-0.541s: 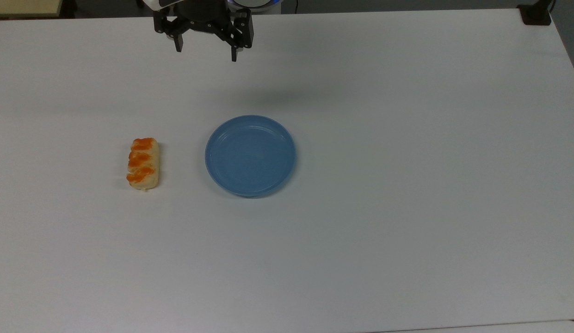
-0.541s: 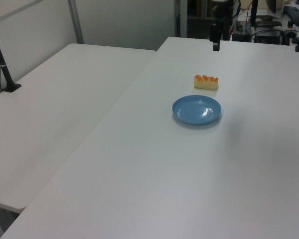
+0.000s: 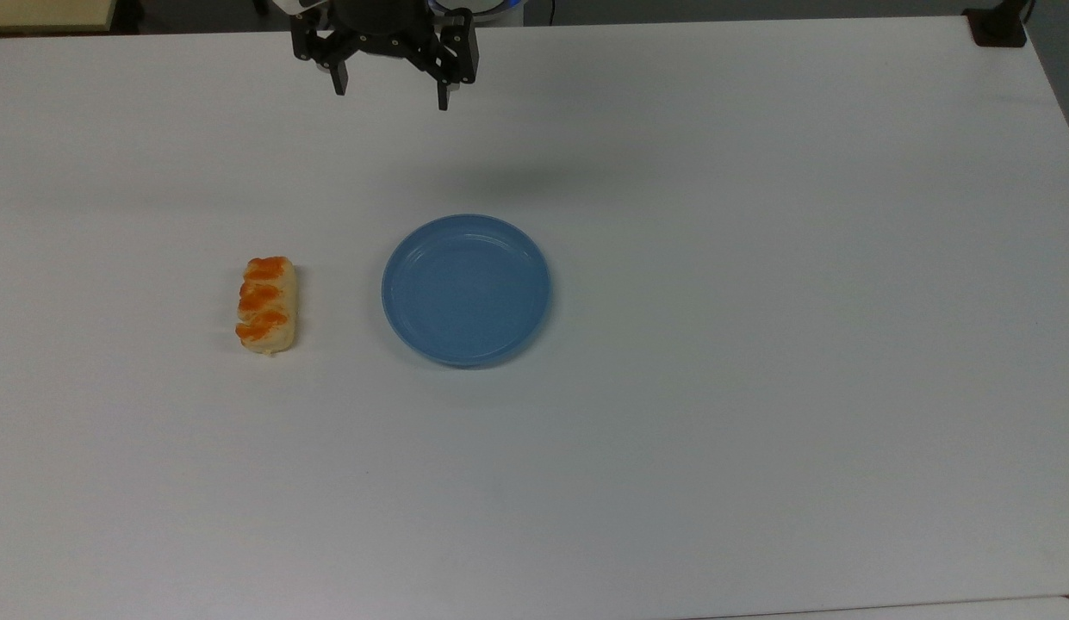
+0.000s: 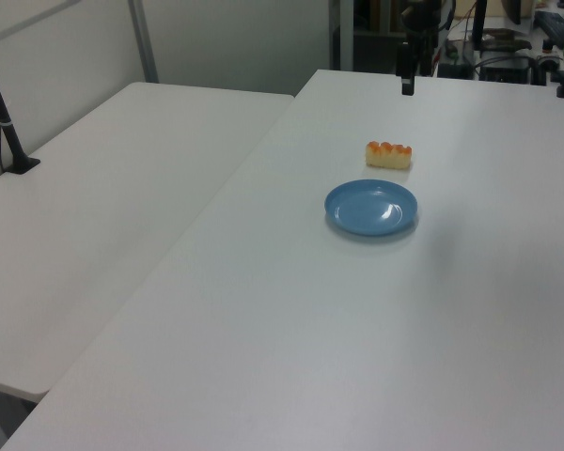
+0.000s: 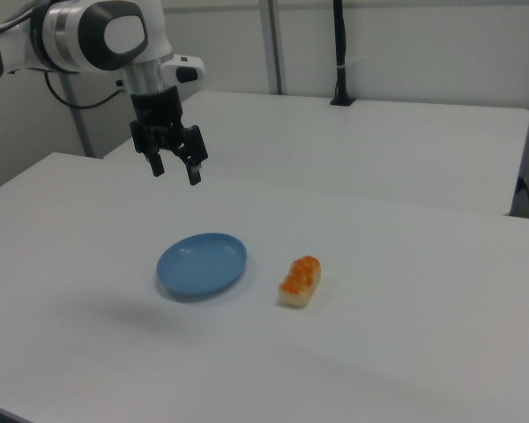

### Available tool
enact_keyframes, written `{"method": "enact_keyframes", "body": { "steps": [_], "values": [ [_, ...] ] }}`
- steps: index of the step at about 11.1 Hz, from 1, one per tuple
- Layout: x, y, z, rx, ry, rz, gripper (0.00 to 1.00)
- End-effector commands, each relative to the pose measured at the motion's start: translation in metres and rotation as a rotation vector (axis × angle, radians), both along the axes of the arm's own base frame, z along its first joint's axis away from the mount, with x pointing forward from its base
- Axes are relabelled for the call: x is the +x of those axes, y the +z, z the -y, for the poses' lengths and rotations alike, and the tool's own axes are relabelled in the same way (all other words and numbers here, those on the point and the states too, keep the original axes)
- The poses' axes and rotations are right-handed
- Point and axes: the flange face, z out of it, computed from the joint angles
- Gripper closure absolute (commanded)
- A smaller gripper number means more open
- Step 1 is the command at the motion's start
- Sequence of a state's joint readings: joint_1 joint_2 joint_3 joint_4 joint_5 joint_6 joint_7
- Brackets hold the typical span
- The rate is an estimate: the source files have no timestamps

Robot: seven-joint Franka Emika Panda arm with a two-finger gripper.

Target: Put the bread onto the plate

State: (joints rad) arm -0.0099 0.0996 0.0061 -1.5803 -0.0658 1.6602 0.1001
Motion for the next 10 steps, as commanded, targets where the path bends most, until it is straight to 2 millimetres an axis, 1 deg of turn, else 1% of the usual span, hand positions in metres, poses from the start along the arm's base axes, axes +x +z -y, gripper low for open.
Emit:
{"method": "enact_keyframes", "body": {
  "steps": [1,3,5,6,8,10],
  "values": [
    [-0.009,0.003,-0.004,0.02,0.026,-0.006,0.0],
    [-0.01,0.005,-0.002,0.02,0.023,-0.002,0.0],
    [-0.004,0.006,0.011,0.018,0.009,0.036,0.0],
    [0.003,-0.002,0.026,0.015,0.015,0.046,0.0],
    [0.016,-0.022,0.082,-0.006,0.01,0.072,0.0],
    [0.03,-0.057,0.13,-0.038,-0.054,0.096,0.0]
  ]
}}
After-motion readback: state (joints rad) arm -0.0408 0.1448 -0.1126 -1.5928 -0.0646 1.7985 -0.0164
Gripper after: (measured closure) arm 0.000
